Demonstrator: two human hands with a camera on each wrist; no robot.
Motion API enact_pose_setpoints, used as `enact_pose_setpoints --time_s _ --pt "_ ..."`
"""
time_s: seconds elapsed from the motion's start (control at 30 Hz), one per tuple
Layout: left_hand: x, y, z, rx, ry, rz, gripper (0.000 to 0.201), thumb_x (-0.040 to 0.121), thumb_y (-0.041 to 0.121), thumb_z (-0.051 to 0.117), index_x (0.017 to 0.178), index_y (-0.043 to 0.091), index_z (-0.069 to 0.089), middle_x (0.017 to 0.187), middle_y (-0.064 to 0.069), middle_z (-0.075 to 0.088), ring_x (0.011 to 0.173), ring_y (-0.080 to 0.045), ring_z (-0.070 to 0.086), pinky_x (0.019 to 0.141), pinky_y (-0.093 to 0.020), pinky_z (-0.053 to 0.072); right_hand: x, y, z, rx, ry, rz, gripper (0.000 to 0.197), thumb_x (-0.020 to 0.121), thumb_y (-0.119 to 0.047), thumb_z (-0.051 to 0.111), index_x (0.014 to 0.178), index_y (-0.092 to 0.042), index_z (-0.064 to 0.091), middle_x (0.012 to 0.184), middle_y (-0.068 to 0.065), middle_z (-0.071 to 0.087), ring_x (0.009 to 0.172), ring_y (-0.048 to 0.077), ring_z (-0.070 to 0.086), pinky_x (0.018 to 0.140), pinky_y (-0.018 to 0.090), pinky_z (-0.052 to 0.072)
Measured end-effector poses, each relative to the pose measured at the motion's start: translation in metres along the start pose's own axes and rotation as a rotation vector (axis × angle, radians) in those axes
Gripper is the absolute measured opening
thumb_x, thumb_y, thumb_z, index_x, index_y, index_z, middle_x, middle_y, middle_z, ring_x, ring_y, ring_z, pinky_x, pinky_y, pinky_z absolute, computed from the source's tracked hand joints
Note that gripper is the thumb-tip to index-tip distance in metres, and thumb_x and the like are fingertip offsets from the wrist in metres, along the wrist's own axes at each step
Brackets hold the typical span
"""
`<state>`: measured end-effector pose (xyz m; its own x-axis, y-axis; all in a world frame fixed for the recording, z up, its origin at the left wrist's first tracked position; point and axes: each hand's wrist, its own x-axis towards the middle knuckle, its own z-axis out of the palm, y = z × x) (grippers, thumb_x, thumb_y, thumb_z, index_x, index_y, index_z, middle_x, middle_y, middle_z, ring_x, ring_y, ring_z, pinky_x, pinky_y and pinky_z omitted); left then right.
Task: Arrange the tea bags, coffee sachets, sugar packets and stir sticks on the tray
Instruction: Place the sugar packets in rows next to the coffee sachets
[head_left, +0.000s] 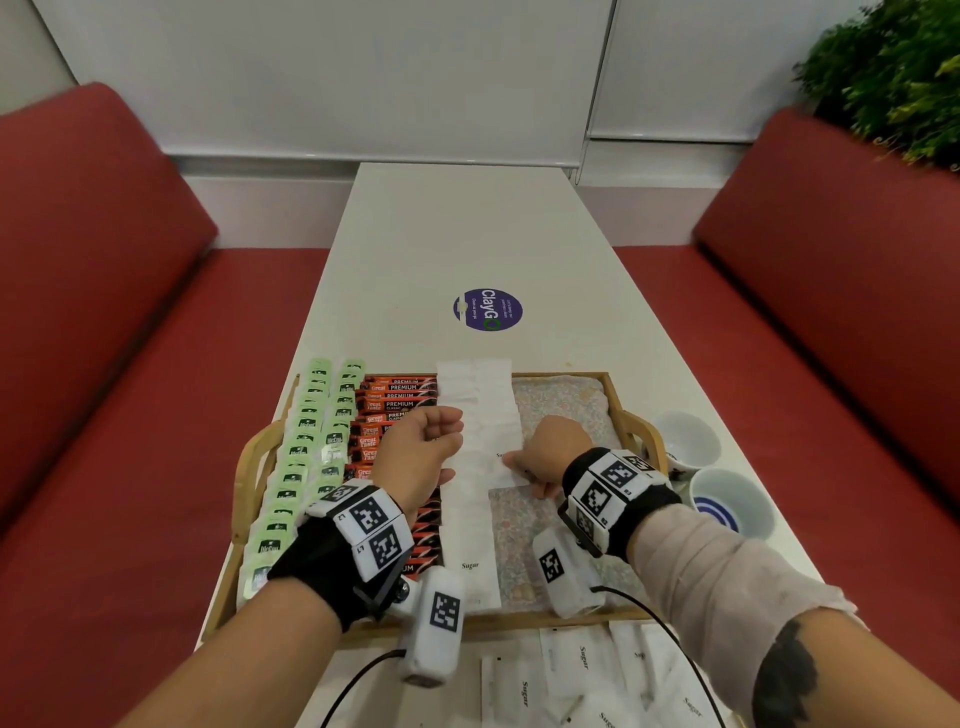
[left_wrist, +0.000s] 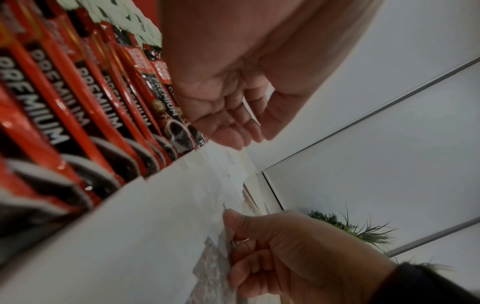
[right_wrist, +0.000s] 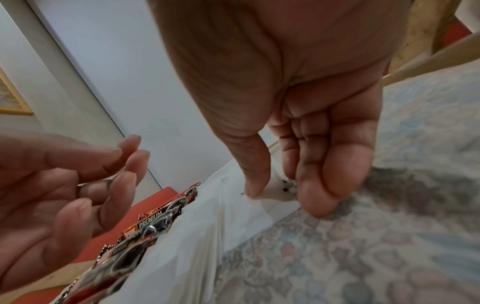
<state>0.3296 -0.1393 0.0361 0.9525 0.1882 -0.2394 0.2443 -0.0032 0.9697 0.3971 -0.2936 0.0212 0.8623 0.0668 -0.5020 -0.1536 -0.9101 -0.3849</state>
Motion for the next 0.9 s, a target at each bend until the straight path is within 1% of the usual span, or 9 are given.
enact_pose_setpoints --time_s 0.1,0.17,0.27,0.43,0.5,0.57,0.67,0.77,0.9 --pt "-0.001 0.000 0.000 -0.004 0.001 0.000 0.026 0.091 0.000 0.054 0.092 0.026 0.058 0.098 0.005 0.061 0.085 -0.010 0.056 0.064 -0.026 0.046 0.000 -0.001 0.000 -0.015 -0.005 0.006 0.032 0.088 -0.034 0.060 0.067 -0.010 0.054 0.060 0.004 0.059 0.057 0.020 0.060 0.054 0.025 0.049" --pt "-0.002 0.001 0.000 -0.004 0.001 -0.001 0.026 0.091 0.000 0.054 0.093 0.026 0.058 0.099 0.004 0.061 0.086 -0.010 0.056 0.064 -0.026 0.046 -0.001 -0.002 0.000 -0.035 -0.009 0.008 0.034 0.087 -0.035 0.061 0.064 -0.011 0.051 0.063 0.004 0.058 0.060 0.021 0.058 0.055 0.026 0.049" --pt "-0.004 0.001 0.000 -0.002 -0.003 0.002 0.027 0.091 0.000 0.053 0.093 0.026 0.058 0.099 0.003 0.061 0.087 -0.011 0.056 0.064 -0.025 0.047 -0.005 -0.001 -0.003 -0.038 -0.017 0.009 0.034 0.088 -0.034 0.060 0.064 -0.011 0.052 0.061 0.004 0.059 0.055 0.020 0.057 0.054 0.026 0.048" --pt "-0.014 0.001 0.002 -0.012 0.004 0.007 0.026 0.091 0.000 0.054 0.093 0.026 0.058 0.098 0.005 0.061 0.087 -0.010 0.056 0.065 -0.025 0.048 -0.020 0.006 -0.014 -0.015 0.004 -0.021 0.038 0.090 -0.036 0.060 0.062 -0.010 0.053 0.059 0.004 0.059 0.051 0.017 0.055 0.063 0.028 0.051" --pt "-0.021 0.001 0.004 -0.015 0.003 0.007 0.026 0.091 0.000 0.054 0.093 0.026 0.058 0.097 0.005 0.061 0.086 -0.009 0.056 0.066 -0.025 0.048 -0.029 0.010 -0.018 0.019 0.011 -0.034 0.039 0.089 -0.038 0.062 0.064 -0.009 0.053 0.059 0.004 0.061 0.050 0.017 0.057 0.062 0.027 0.051" --pt "-0.030 0.001 0.007 -0.010 -0.009 0.012 0.025 0.091 0.001 0.054 0.093 0.025 0.058 0.096 0.006 0.061 0.086 -0.008 0.056 0.067 -0.025 0.048 -0.042 0.015 -0.021 0.042 0.023 -0.045 0.036 0.089 -0.038 0.063 0.072 -0.008 0.055 0.067 0.007 0.066 0.054 0.020 0.060 0.064 0.031 0.054" --pt "-0.045 0.002 0.010 -0.011 -0.019 0.019 0.025 0.092 0.000 0.053 0.094 0.025 0.058 0.097 0.005 0.061 0.087 -0.007 0.056 0.068 -0.026 0.048 -0.066 0.023 -0.022 0.089 0.033 -0.068 0.034 0.089 -0.038 0.064 0.087 -0.004 0.061 0.084 0.015 0.073 0.067 0.024 0.065 0.077 0.038 0.059" --pt "-0.064 -0.001 0.016 -0.008 -0.022 0.024 0.024 0.092 0.001 0.053 0.094 0.024 0.058 0.099 0.004 0.061 0.088 -0.008 0.056 0.068 -0.026 0.048 -0.093 0.036 -0.025 0.105 0.052 -0.098 0.037 0.089 -0.037 0.063 0.095 -0.001 0.064 0.086 0.015 0.073 0.076 0.026 0.070 0.078 0.040 0.059" --pt "-0.089 -0.008 0.029 0.026 -0.049 0.023 0.023 0.092 0.002 0.054 0.093 0.024 0.058 0.097 0.003 0.061 0.085 -0.008 0.056 0.067 -0.026 0.048 -0.127 0.056 -0.022 0.123 0.059 -0.117 0.033 0.088 -0.037 0.065 0.096 -0.005 0.063 0.088 0.013 0.073 0.082 0.027 0.071 0.078 0.039 0.059"
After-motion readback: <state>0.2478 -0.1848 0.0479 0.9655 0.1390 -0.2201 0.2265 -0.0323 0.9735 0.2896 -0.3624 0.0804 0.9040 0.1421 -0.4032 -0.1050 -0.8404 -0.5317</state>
